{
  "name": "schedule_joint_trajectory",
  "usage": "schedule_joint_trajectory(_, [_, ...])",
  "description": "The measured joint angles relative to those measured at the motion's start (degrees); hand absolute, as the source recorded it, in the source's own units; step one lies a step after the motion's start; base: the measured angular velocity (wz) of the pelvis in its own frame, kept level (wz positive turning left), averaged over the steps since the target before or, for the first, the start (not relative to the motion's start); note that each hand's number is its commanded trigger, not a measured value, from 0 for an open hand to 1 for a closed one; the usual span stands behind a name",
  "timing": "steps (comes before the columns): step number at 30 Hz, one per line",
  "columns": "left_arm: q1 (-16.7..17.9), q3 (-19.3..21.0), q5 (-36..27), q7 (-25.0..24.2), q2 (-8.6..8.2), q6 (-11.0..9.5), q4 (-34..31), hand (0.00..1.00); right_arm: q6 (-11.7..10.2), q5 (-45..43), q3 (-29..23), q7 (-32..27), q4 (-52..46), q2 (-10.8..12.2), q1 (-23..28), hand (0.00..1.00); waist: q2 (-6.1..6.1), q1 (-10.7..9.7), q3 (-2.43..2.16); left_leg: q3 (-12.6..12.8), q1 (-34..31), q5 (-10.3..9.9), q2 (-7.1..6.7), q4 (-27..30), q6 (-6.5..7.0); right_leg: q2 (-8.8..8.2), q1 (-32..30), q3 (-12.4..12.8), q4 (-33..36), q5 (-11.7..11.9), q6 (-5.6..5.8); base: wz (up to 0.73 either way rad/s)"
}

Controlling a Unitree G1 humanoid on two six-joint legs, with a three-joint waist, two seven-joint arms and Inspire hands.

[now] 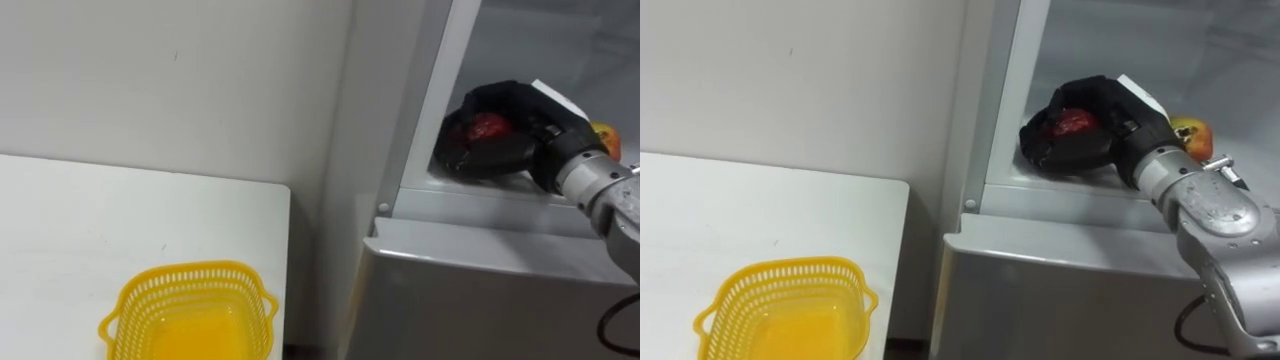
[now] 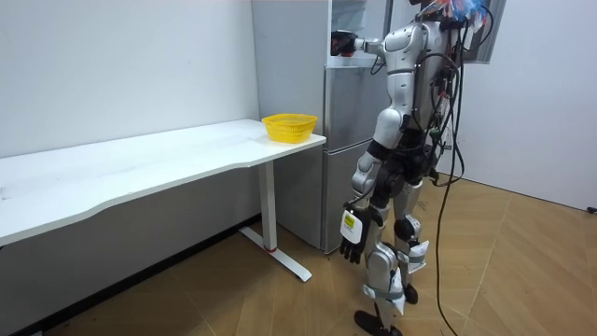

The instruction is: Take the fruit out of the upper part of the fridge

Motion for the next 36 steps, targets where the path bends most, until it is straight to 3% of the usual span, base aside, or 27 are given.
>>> schedule_joint_trajectory(8, [-0.15, -0.14, -1.10, 2.24, -0.04, -0.03, 0.63, 0.00, -0.04, 1.38, 0.02, -4.34, -1.95, 0.18, 1.29, 1.00, 0.89, -0.10, 0.35, 0.05, -0.68, -0.02, 0.02, 0.08, -0.01, 0.02, -0.46, 0.02, 0.13, 0.04, -0.05, 0.00])
schedule_joint_trajectory(11, [-0.16, -0.12, -1.09, 3.42, -0.08, -0.32, 0.69, 0.00, -0.10, -0.60, 0.00, -7.79, -7.29, 0.34, 4.02, 1.00, 1.55, -0.12, 0.09, 0.00, -0.75, -0.03, 0.02, 0.06, -0.02, 0.03, -0.52, 0.01, 0.10, 0.04, -0.05, 0.00])
schedule_joint_trajectory(14, [0.00, 0.01, -0.91, 4.04, -0.22, -1.63, 0.65, 0.00, -0.11, -3.46, -0.41, -10.87, -15.58, 0.83, 8.45, 1.00, 2.74, -0.32, -0.47, 0.02, -0.78, -0.01, 0.01, 0.08, -0.01, 0.03, -0.74, 0.06, 0.05, 0.04, -0.05, 0.00])
schedule_joint_trajectory(17, [0.43, -0.05, -0.98, 4.83, -0.23, -2.91, 0.91, 0.00, -0.45, -5.52, -0.46, -13.10, -23.97, 2.77, 12.27, 1.00, 3.30, -1.13, -0.49, 0.03, -0.56, 0.00, 0.03, 0.08, 0.00, 0.04, -0.66, 0.25, 0.05, 0.04, -0.05, 0.00])
schedule_joint_trajectory(18, [0.39, -0.11, -0.93, 4.97, -0.28, -3.72, 1.56, 0.00, -1.02, -6.90, -0.46, -13.84, -25.94, 4.30, 12.78, 1.00, 3.49, -1.50, -0.37, 0.04, -0.30, 0.00, 0.03, 0.09, 0.00, 0.06, -0.47, 0.33, 0.04, 0.04, -0.05, 0.00])
schedule_joint_trajectory(21, [-0.31, -0.15, -1.08, 5.07, -0.40, -5.47, 4.39, 0.00, -3.21, -8.96, -0.47, -17.27, -28.16, 5.67, 12.85, 1.00, 3.95, -1.97, -0.06, 0.21, 0.25, 0.00, -0.04, -0.01, 0.00, 0.02, 0.17, 0.37, 0.04, 0.04, -0.04, -0.05])
schedule_joint_trajectory(25, [0.02, -0.19, -1.06, 5.24, -0.78, -6.34, 5.57, 0.00, -4.88, -14.60, -0.74, -21.47, -32.11, 7.83, 13.03, 1.00, 4.42, -2.47, 0.21, 0.39, 0.29, -0.02, -0.02, -0.05, -0.01, 0.05, 0.24, 0.39, 0.05, 0.04, -0.04, 0.00])
schedule_joint_trajectory(30, [0.96, -0.10, -0.94, 5.48, -2.49, -7.87, 6.72, 0.00, -10.09, -22.45, -0.80, -24.73, -38.97, 9.76, 13.64, 1.00, 5.83, -2.79, -0.39, 0.43, 0.29, -0.02, 0.03, -0.76, -0.02, 0.13, 0.01, 0.37, 0.21, 0.04, -0.05, 0.00])
schedule_joint_trajectory(36, [0.91, -0.25, -1.07, 5.40, -2.88, -10.37, 7.75, 0.00, -14.34, -29.83, -0.59, -26.95, -43.56, 10.12, 13.64, 1.00, 5.49, -2.48, -0.35, 1.18, 0.59, 0.03, 0.09, -0.75, -0.10, 0.29, -0.16, 0.96, 0.19, 0.08, -0.10, -0.06])
